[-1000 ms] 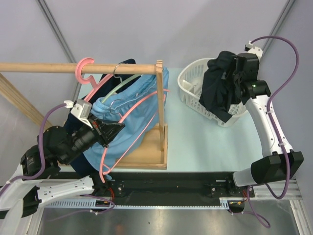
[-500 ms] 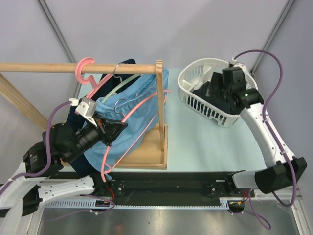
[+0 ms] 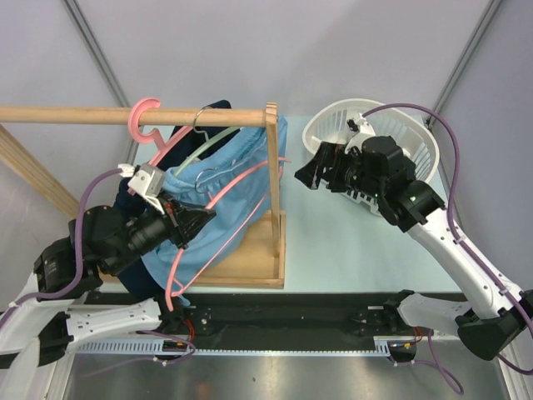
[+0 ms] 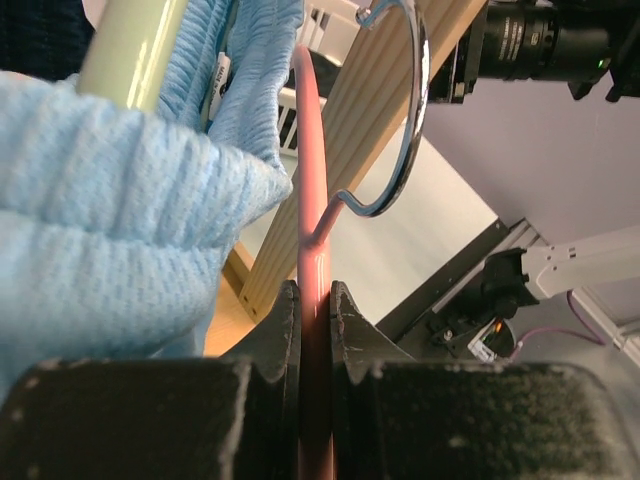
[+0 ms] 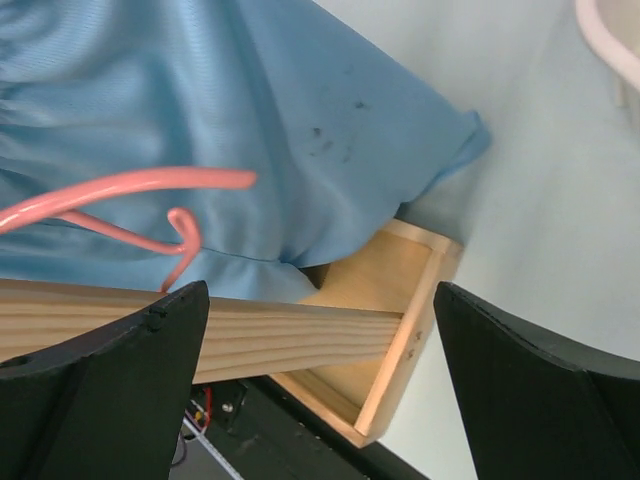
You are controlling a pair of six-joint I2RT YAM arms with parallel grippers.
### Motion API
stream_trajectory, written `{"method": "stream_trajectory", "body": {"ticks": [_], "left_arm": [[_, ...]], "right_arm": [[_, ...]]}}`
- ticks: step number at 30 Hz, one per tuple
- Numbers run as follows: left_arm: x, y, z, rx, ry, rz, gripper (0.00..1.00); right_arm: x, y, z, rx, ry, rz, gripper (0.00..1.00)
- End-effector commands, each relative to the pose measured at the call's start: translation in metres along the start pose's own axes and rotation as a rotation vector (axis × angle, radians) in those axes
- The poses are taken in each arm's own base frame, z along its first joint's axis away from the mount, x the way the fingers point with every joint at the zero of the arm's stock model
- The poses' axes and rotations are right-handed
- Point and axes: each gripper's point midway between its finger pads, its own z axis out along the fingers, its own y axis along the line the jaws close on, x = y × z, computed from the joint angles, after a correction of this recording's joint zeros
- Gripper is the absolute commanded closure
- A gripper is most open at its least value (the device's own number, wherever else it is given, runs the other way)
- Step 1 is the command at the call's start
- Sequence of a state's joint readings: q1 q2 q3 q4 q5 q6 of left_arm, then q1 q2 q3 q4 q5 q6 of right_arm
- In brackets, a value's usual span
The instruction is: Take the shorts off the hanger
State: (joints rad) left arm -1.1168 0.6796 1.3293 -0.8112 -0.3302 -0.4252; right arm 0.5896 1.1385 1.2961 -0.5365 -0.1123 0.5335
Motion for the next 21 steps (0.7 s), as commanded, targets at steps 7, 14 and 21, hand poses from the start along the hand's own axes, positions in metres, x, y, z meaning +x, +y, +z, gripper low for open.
{"method": "stream_trajectory", "body": {"ticks": [7, 14, 21], "left_arm": [[-0.072, -0.04, -0.009, 0.112, -0.101, 0.004, 1.0], [-0.103, -0.06, 0.014, 0.106, -0.11, 0.057, 1.0], [-0.133, -0.071, 0.034, 0.074, -0.147, 0.097, 1.0]], "right_arm": [[-0.025, 0.018, -0.02, -0.056, -0.113, 0.003, 0.0], [-0.027, 0.004, -0.032, 0.004, -0.135, -0.013, 0.0], [-0.025, -0.005, -0.039, 0.042, -0.13, -0.021, 0.0]]}}
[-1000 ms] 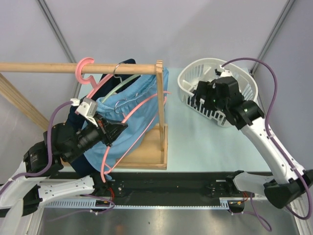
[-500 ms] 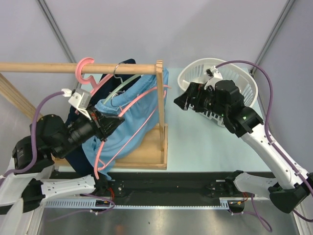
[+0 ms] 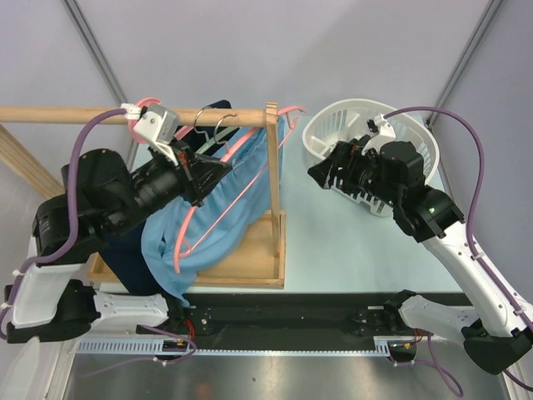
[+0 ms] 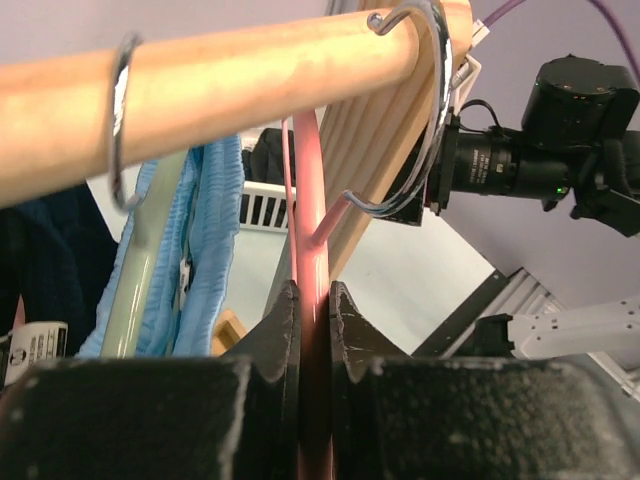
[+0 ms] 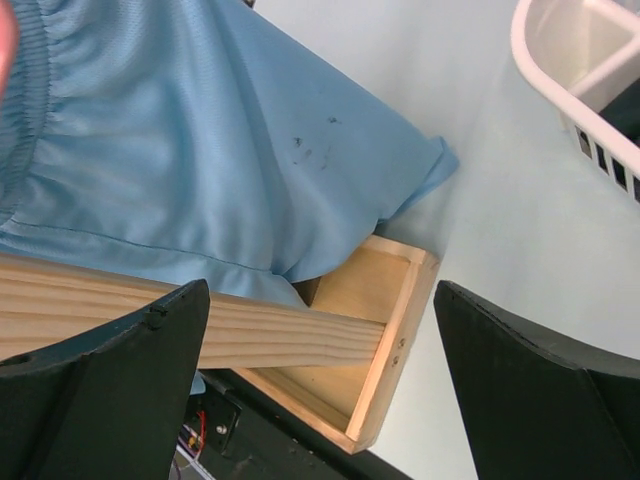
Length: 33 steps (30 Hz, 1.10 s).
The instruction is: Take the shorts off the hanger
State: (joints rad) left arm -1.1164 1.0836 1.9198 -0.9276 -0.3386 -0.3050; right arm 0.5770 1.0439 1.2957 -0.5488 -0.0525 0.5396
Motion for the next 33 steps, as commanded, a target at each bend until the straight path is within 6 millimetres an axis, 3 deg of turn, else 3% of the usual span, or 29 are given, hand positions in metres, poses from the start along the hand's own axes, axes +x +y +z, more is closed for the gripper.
{"method": "stream_trajectory", "body": {"ticks": [1, 13, 33], "left_arm": [[-0.032, -0.018, 0.011, 0.049, -0.083, 0.003, 1.0], [-0.024, -0.018, 0.051, -0.03, -0.061, 0.003, 1.0], [-0.004, -0.024, 0.071, -0.023, -0.039, -0.043, 1.0]], "right_arm": [[-0.005, -0.007, -0.009, 0.029, -0.023, -0.025, 0.0], [0.0, -0.016, -0.012, 0.067, -0.009, -0.038, 0.0], [0.011, -0.025, -0.007, 0.085, 0.012, -0.032, 0.0]]}}
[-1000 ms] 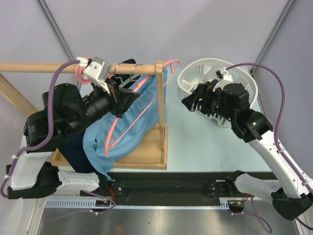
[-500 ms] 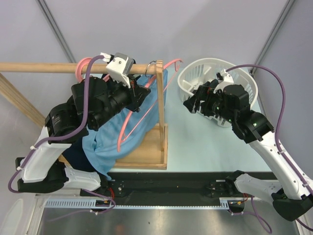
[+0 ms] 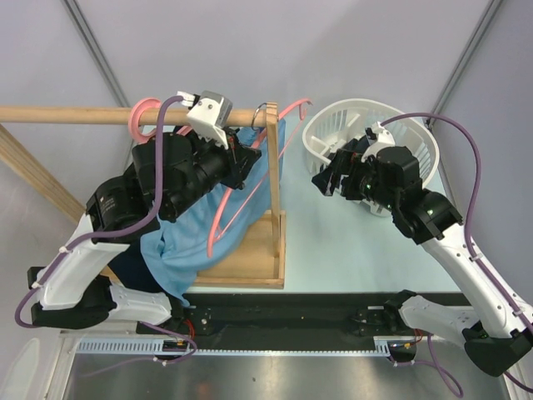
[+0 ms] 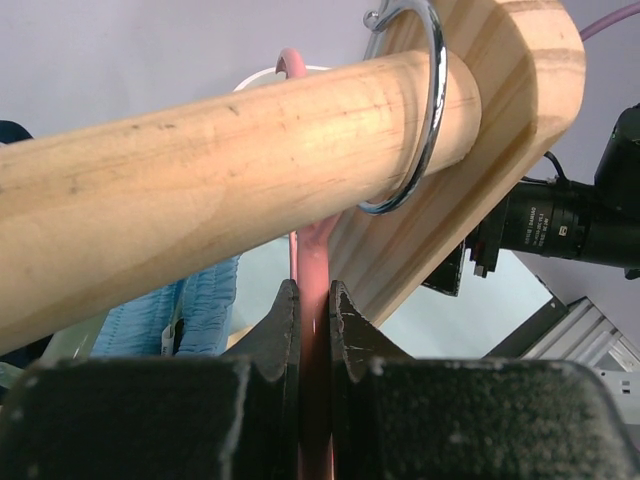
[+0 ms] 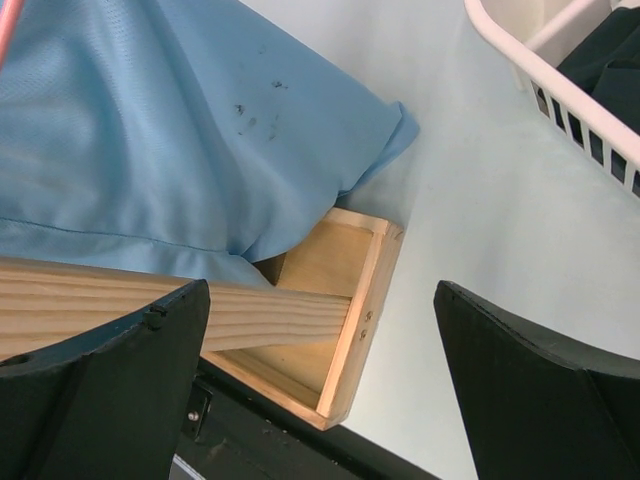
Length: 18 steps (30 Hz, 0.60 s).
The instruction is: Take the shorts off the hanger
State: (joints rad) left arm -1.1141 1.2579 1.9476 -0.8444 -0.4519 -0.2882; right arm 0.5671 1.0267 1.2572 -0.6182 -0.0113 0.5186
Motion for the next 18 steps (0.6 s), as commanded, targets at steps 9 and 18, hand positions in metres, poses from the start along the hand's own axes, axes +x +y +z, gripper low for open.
{"method": "stream_trajectory", "body": {"ticks": [9, 18], "left_arm": [[-0.012, -0.022, -0.003, 0.11, -0.065, -0.096, 0.91], [-0.016, -0.026, -0.014, 0.161, -0.076, -0.08, 0.51]], "right_arm": [[-0.006, -0.002, -0.005, -0.004, -0.037, -0.017, 0.0], [-0.007, -0.003, -0.006, -0.001, -0.037, -0.016, 0.0]]}}
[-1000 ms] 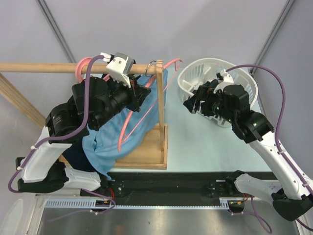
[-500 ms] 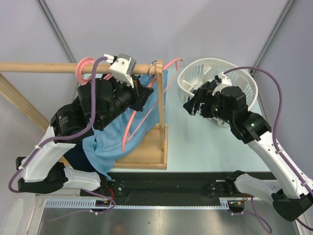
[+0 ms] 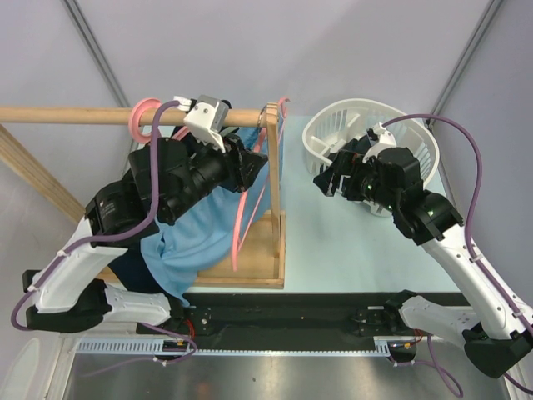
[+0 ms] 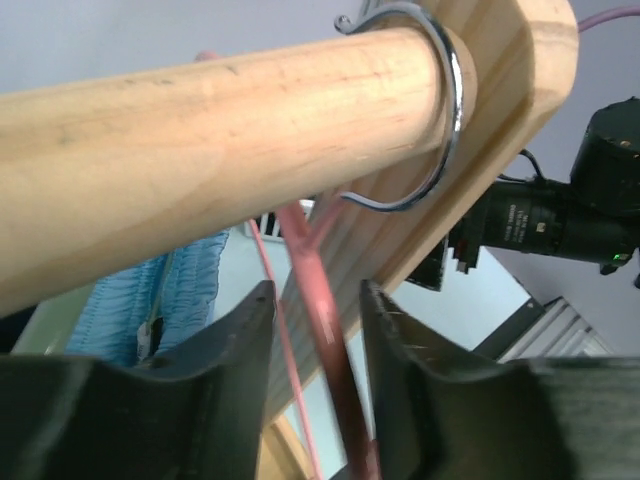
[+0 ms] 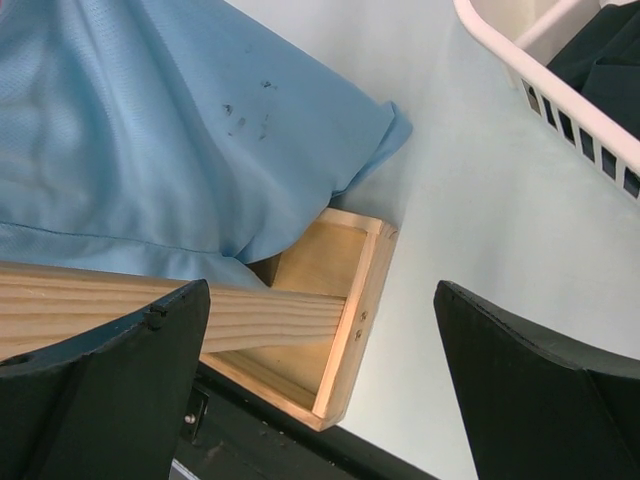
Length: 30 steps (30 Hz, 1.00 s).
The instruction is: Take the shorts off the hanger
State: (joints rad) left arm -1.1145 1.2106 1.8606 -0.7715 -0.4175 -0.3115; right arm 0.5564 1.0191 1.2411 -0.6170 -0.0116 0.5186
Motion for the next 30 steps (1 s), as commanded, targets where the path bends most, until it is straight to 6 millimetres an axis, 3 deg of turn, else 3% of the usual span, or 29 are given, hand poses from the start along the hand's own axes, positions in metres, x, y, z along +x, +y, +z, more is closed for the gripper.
{"method": "stream_trajectory", "body": {"ticks": [1, 2, 3, 7, 8, 11, 15, 18, 24, 25, 27, 28, 30], "left_arm": [[-0.019, -0.023, -0.016, 0.142, -0.045, -0.016, 0.47], [-0.021, -0.022, -0.02, 0.144, -0.036, -0.004, 0.41], [-0.04, -0.021, -0.035, 0.156, -0.073, -0.012, 0.39], [-0.064, -0.008, -0.08, 0.184, -0.133, 0.018, 0.26], [-0.073, -0.001, -0.099, 0.194, -0.174, 0.01, 0.24], [-0.076, 0.021, -0.128, 0.156, -0.215, 0.019, 0.24], [-0.065, 0.064, -0.137, -0.033, -0.197, 0.056, 0.28], [-0.061, 0.079, -0.138, -0.115, -0.179, 0.095, 0.35], [-0.064, 0.081, -0.131, -0.149, -0.157, 0.137, 0.4], [-0.056, 0.08, -0.121, -0.164, -0.112, 0.167, 0.4], [-0.059, 0.08, -0.12, -0.183, -0.097, 0.175, 0.4], [-0.047, 0.079, -0.106, -0.206, -0.029, 0.213, 0.39], [-0.05, 0.078, -0.102, -0.217, -0.016, 0.223, 0.38]], "right_arm": [[-0.009, 0.003, -0.007, -0.015, -0.039, -0.02, 0.0], [-0.009, 0.002, -0.007, -0.013, -0.038, -0.021, 0.0], [-0.009, 0.001, -0.008, -0.012, -0.037, -0.02, 0.0], [-0.009, -0.001, -0.011, -0.006, -0.037, -0.026, 0.0], [-0.009, -0.002, -0.011, -0.002, -0.041, -0.027, 0.0], [-0.007, -0.005, -0.01, 0.008, -0.033, -0.026, 0.0], [-0.005, -0.004, -0.005, -0.001, -0.026, -0.018, 0.0], [-0.002, -0.003, -0.001, -0.006, -0.014, -0.013, 0.0], [-0.001, -0.001, -0.001, -0.015, -0.013, -0.003, 0.0], [-0.002, -0.001, -0.002, -0.014, -0.016, -0.003, 0.0], [-0.002, -0.001, -0.004, -0.014, -0.021, -0.003, 0.0], [-0.002, -0.001, -0.004, -0.013, -0.02, -0.003, 0.0], [-0.003, -0.001, -0.005, -0.015, -0.022, 0.0, 0.0]]}}
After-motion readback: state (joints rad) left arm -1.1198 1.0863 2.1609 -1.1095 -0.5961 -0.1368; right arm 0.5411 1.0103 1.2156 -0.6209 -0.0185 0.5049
